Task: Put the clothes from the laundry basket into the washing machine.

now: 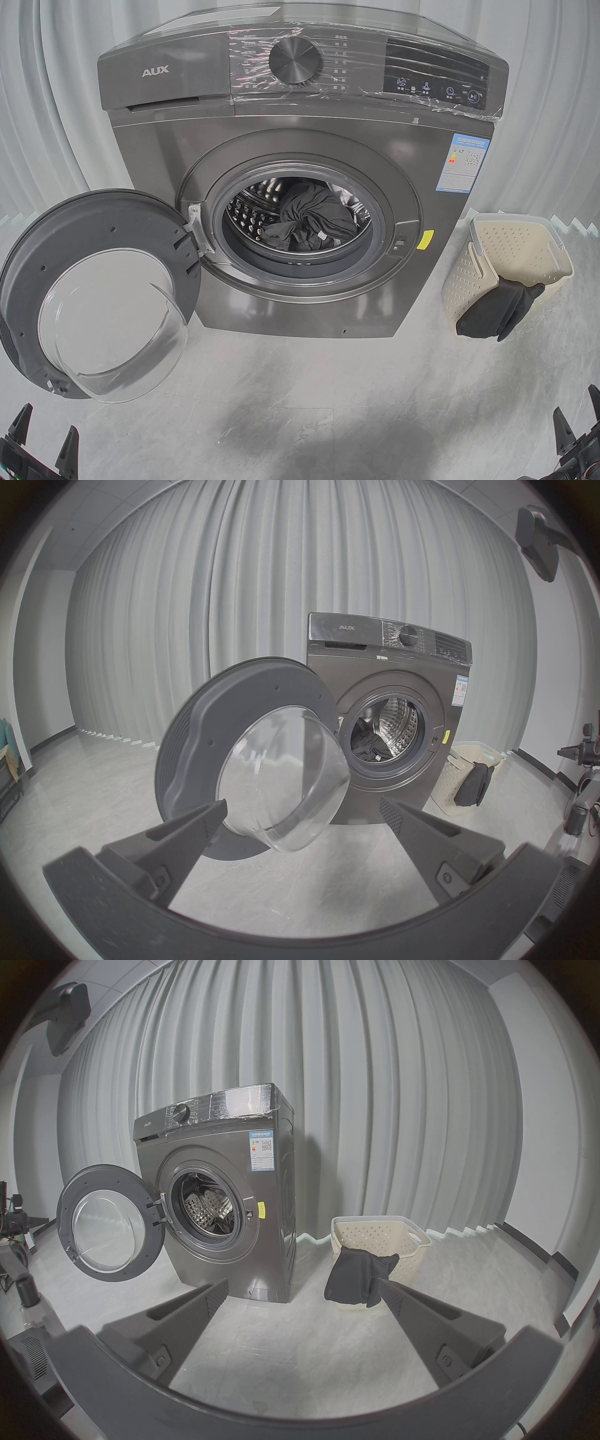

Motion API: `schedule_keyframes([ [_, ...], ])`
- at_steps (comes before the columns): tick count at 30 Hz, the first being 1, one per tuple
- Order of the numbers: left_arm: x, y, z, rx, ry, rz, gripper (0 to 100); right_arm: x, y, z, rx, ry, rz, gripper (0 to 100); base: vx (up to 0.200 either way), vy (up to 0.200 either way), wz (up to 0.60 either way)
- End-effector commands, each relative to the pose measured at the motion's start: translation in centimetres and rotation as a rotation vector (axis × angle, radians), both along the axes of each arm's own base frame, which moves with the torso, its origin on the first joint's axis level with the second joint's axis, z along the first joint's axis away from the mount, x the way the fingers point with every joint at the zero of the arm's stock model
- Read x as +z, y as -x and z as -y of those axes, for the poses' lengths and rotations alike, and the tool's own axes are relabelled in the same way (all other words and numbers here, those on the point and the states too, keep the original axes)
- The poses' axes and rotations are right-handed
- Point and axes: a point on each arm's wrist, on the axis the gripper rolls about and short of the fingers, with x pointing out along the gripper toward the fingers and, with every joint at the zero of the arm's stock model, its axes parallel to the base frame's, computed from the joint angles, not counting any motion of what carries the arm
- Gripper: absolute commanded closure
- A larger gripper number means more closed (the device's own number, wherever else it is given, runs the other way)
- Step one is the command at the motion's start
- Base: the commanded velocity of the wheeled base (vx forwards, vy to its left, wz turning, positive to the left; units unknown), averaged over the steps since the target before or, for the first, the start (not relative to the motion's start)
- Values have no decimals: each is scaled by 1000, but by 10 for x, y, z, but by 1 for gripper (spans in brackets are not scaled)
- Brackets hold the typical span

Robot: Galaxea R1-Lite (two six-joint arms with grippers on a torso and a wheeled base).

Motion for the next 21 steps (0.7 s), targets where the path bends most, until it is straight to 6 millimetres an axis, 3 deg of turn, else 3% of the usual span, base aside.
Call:
schedule_keyframes([
  [1,-5,0,0,2,0,-5,0,-2,0,0,1,2,4,0,0,0,0],
  [5,-5,0,0,0,-1,-5,0,-2,0,0,1,0,4,0,0,0,0],
  [14,-5,0,0,5,-1,-5,0,-2,0,0,1,0,4,0,200,0,0],
  [21,-5,0,0,2,2,-5,0,-2,0,0,2,2,4,0,0,0,0],
])
